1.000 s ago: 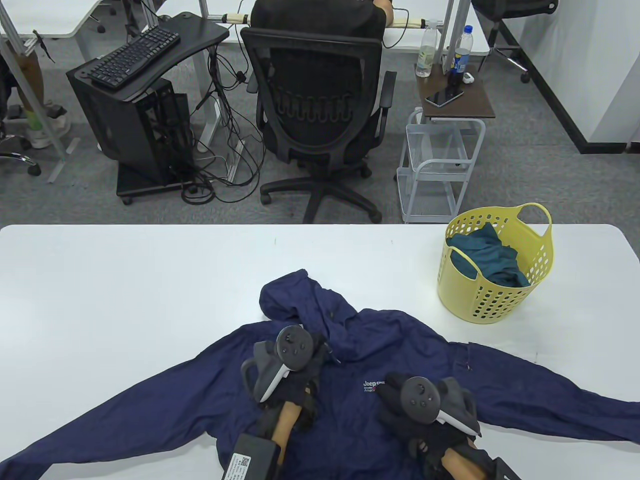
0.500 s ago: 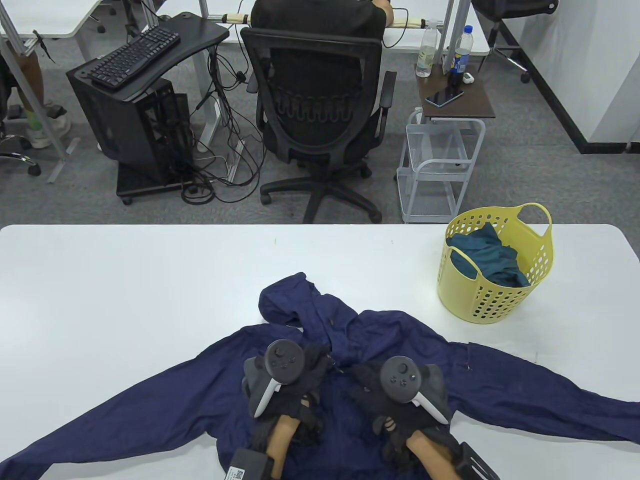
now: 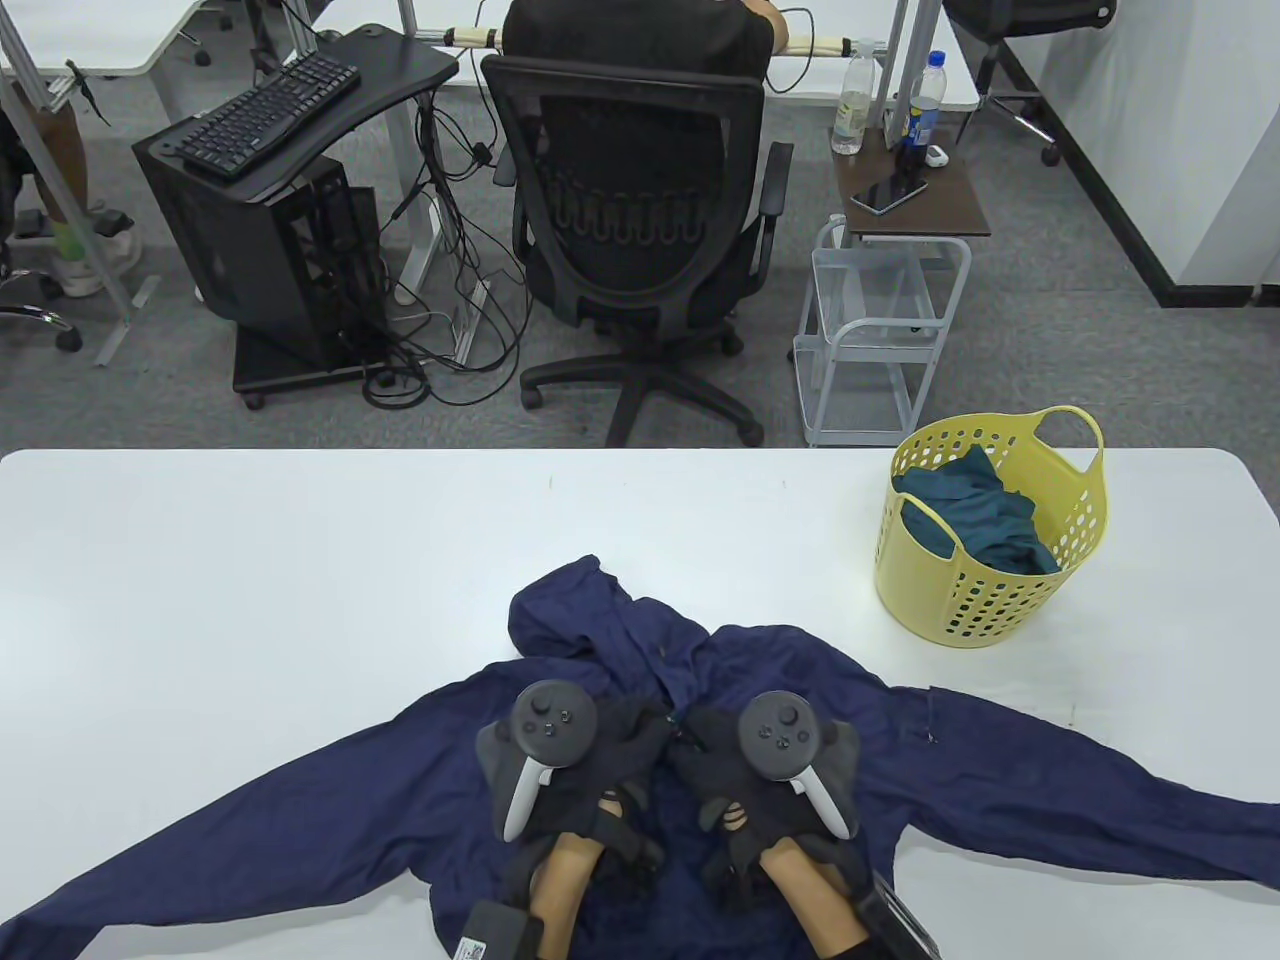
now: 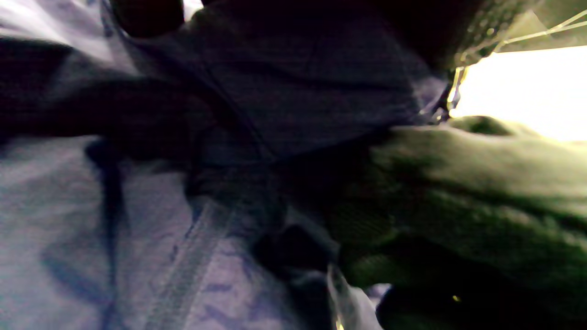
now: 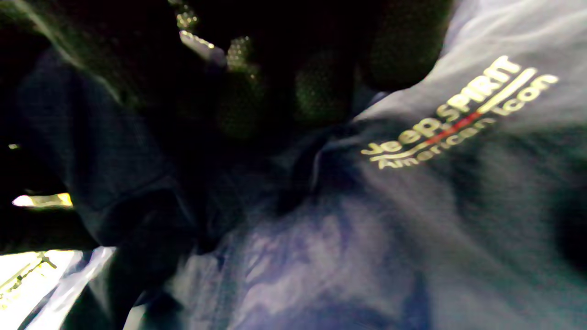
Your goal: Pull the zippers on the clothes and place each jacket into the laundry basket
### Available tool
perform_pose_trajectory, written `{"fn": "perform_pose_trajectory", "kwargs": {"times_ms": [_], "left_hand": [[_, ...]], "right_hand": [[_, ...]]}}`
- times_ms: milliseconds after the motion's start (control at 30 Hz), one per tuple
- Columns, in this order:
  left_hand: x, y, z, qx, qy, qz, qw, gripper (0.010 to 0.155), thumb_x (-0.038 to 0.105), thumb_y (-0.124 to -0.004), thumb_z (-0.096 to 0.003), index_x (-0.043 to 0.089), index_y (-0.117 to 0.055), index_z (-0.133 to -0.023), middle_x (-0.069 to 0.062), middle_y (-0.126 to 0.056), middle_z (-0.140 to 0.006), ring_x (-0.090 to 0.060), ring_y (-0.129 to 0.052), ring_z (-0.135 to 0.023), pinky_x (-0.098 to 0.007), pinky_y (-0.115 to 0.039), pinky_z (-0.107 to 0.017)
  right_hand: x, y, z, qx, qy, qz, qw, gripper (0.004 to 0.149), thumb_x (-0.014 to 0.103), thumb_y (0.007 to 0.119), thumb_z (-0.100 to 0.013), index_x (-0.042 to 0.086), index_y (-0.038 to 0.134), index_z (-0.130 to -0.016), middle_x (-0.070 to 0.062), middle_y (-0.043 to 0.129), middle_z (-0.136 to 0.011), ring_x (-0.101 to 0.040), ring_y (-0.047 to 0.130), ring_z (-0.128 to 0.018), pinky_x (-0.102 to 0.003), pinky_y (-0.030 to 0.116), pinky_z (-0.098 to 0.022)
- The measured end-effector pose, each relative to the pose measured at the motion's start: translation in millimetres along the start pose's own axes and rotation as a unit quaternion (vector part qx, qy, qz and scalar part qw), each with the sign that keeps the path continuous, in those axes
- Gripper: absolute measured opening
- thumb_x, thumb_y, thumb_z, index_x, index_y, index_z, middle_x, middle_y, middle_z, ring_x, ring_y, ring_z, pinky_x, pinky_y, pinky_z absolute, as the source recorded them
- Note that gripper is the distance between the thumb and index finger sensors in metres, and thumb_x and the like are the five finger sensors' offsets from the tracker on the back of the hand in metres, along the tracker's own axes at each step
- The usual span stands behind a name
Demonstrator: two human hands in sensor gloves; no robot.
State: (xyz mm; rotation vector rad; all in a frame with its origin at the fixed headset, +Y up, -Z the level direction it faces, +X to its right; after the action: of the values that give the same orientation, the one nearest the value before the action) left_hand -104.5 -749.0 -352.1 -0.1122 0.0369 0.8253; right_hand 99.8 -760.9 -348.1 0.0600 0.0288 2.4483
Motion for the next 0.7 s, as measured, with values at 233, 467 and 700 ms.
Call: {"fn": "perform_pose_trajectory", "kwargs": {"times_ms": [233,467,700], "left_hand": [[-13,-1,-6,-0.015,0.023,0.045,0.999,0.042,0.051,-0.075,-0.0360,0.038,-0.089,-0.074,0.014,-0.093,-0.086,-0.030,-0.073,-0.098,-0.061,-0.062,-0.066],[-14,16,-1,0.053,0.060,0.074,0.994,0.043,0.050,-0.073,-0.0364,0.037,-0.088,-0.074,0.013,-0.094,-0.082,-0.027,-0.082,-0.092,-0.056,-0.068,-0.064],[-34,44,-2,0.185,0.072,-0.066,0.978,0.043,0.050,-0.073,-0.0376,0.038,-0.086,-0.077,0.013,-0.091,-0.087,-0.029,-0.077,-0.095,-0.057,-0.066,-0.065]], "right_hand": [[17,1,19,-0.040,-0.069,0.115,0.990,0.043,0.046,0.078,-0.047,0.028,0.088,-0.086,0.000,0.099,-0.079,-0.031,0.095,-0.070,-0.052,0.075,-0.057],[30,11,25,-0.046,-0.083,0.224,0.970,0.041,0.046,0.083,-0.046,0.029,0.092,-0.083,0.003,0.103,-0.074,-0.029,0.097,-0.068,-0.051,0.076,-0.057],[20,25,27,0.108,-0.088,0.232,0.963,0.041,0.049,0.082,-0.047,0.034,0.091,-0.083,0.002,0.091,-0.092,-0.033,0.085,-0.085,-0.054,0.068,-0.064]]}}
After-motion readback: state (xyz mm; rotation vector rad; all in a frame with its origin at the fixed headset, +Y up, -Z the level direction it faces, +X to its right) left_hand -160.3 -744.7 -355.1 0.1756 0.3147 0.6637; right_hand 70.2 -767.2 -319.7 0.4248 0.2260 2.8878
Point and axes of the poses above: the tracker on the back of each hand, its own x axis roughly to the thumb side, its own z axis roughly from the fingertips to the wrist, y = z × x, the point moved 2 cm from there along -z, roughly from the wrist to the fingertips
